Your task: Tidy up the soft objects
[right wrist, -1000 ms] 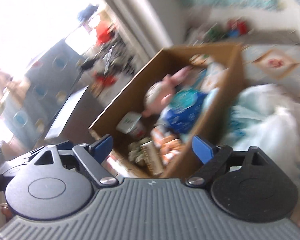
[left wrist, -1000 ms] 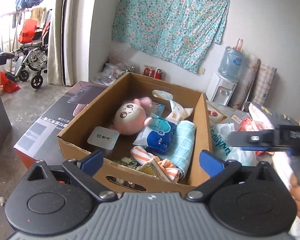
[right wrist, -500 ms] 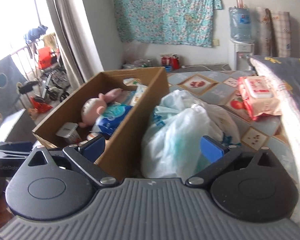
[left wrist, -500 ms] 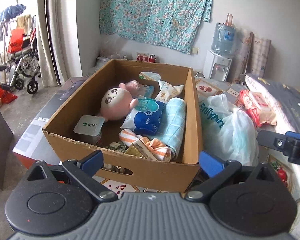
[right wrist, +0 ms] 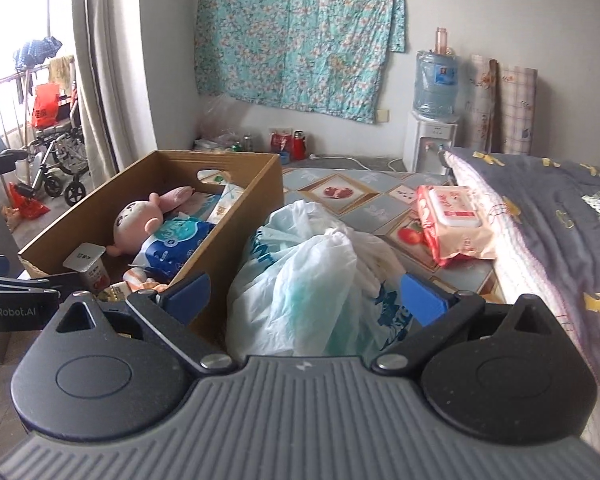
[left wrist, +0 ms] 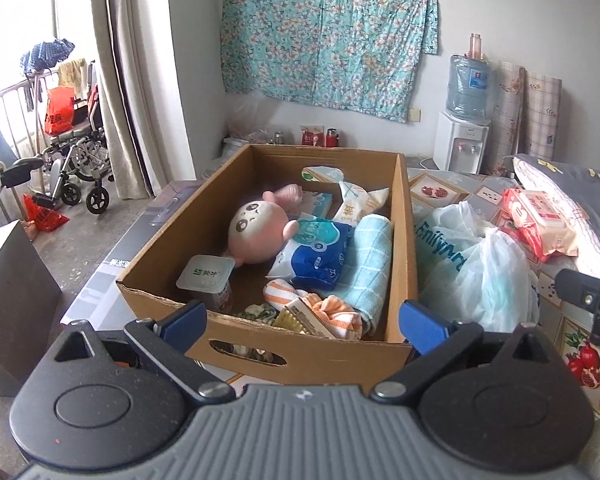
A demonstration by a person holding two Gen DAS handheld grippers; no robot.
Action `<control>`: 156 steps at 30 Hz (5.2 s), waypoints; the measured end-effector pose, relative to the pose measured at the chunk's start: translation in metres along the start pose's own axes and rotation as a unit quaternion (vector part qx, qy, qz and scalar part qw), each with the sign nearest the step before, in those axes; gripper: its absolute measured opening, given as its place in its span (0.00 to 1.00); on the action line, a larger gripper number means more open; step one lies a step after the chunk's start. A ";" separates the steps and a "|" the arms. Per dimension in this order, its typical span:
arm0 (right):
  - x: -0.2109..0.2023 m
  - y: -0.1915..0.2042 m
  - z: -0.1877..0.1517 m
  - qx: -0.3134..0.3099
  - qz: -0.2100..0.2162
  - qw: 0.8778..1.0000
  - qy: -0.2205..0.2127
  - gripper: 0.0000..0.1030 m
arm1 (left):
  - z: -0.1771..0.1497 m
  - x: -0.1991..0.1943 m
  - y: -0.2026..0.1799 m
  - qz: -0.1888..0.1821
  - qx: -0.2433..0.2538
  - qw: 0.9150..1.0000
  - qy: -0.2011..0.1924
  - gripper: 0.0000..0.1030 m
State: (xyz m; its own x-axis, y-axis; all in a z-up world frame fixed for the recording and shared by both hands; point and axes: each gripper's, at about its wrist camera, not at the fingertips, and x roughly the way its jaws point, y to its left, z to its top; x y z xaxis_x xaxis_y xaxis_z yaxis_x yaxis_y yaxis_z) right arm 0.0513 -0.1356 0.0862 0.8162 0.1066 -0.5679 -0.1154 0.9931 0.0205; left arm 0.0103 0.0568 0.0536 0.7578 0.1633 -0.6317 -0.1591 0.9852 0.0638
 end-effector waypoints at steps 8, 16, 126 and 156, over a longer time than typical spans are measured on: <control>-0.001 0.005 0.014 -0.022 0.024 0.999 0.005 0.99 | 0.004 -0.001 0.008 -0.012 -0.015 1.000 -0.003 1.00; 0.002 0.015 0.007 -0.006 0.039 0.999 0.017 0.99 | 0.005 -0.002 0.016 -0.015 -0.030 0.999 0.004 1.00; 0.052 0.057 -0.008 -0.006 0.086 0.989 0.120 0.99 | -0.015 0.014 0.029 0.047 -0.017 0.996 0.078 0.99; 0.057 0.057 -0.011 -0.005 0.085 0.988 0.128 0.99 | -0.018 0.017 0.030 0.046 -0.018 0.996 0.080 0.99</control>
State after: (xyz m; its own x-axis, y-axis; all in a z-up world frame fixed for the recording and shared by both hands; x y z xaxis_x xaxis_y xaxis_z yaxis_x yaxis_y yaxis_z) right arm 0.0850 -0.0734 0.0461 0.6151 0.2550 -0.7461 -0.2459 0.9611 0.1258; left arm 0.0066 0.0877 0.0310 0.6285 0.2390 -0.7402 -0.2469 0.9637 0.1015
